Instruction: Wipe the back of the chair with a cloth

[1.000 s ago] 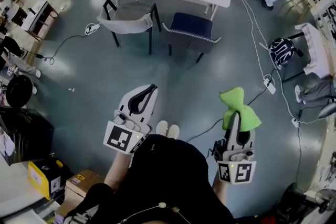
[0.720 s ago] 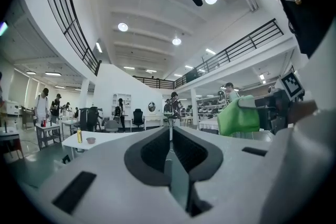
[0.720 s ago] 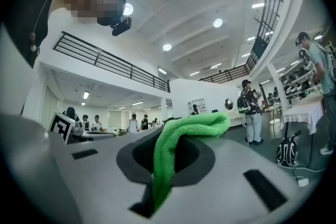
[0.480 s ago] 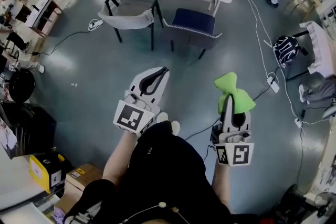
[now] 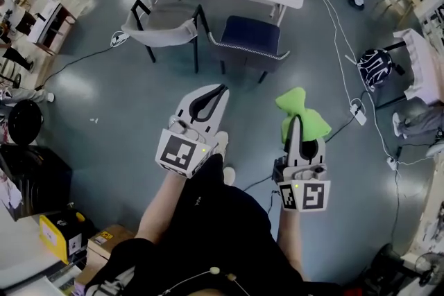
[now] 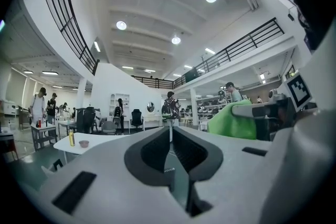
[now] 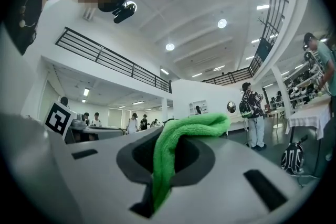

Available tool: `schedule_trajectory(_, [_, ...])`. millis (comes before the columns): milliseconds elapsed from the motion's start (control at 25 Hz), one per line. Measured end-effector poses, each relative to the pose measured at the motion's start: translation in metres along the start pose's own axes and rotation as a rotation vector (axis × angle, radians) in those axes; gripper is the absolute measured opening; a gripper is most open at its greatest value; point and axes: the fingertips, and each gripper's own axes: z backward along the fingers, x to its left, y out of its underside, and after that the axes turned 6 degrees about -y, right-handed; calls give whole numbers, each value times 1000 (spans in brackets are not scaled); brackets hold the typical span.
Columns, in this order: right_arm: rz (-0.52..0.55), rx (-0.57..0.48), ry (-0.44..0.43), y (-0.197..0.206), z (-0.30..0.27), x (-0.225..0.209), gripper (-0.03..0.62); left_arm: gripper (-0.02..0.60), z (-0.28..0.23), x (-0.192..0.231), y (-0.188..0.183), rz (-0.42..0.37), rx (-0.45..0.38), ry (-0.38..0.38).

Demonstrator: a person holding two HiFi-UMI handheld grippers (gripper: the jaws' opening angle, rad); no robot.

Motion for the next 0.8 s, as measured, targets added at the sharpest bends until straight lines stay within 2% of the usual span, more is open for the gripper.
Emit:
schedule_trajectory(480, [31, 9, 34, 12, -125, -31, 18, 20, -98, 83, 11, 11, -6, -18])
schedule_trajectory(800, [40, 31, 29, 18, -171, -46, 18, 20, -135, 108, 7, 8, -12, -10])
